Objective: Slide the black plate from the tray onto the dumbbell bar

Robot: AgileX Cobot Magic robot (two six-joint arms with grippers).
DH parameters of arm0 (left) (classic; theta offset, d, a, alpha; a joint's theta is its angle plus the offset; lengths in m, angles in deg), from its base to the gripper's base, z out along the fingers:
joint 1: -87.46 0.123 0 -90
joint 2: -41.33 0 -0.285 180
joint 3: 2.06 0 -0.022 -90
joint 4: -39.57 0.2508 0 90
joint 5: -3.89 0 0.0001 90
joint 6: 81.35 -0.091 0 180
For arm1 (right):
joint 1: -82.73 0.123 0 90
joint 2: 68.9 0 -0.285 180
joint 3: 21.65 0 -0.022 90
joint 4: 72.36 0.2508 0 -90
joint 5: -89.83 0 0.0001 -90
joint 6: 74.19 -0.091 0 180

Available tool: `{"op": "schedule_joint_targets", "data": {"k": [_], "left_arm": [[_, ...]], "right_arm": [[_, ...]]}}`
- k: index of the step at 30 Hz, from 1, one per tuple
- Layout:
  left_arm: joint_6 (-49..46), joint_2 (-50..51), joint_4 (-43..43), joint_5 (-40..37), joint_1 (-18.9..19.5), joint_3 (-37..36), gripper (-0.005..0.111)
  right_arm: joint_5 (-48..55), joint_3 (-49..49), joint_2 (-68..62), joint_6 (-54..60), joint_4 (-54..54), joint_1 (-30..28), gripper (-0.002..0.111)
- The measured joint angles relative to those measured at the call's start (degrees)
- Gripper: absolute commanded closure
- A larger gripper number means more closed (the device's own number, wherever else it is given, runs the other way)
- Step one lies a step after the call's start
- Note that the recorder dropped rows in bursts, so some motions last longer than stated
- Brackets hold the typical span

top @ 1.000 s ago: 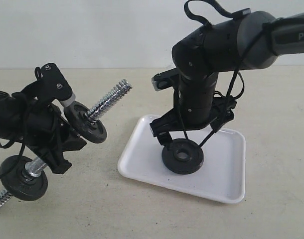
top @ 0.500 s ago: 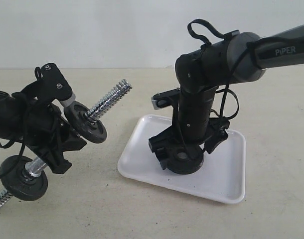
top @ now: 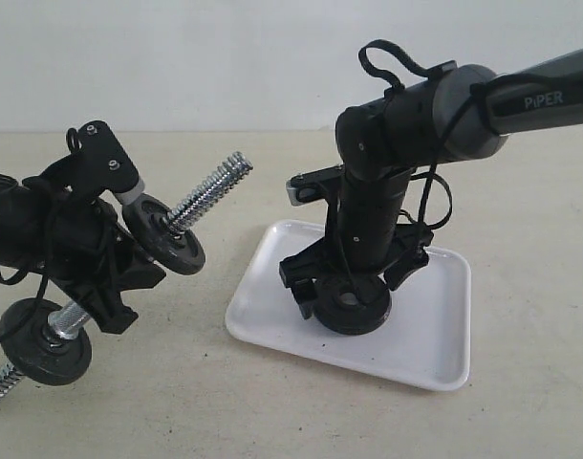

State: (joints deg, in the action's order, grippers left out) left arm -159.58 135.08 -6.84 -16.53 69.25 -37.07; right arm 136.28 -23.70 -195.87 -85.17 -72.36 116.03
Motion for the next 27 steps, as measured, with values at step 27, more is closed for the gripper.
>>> {"op": "schedule_joint_targets", "data": {"k": [27], "left_arm": [[0.0,0.0,0.0,0.1,0.0,0.0,0.102]], "right_arm": [[3.1,-1.1,-2.3,0.4,-0.5,0.0,0.007]]}}
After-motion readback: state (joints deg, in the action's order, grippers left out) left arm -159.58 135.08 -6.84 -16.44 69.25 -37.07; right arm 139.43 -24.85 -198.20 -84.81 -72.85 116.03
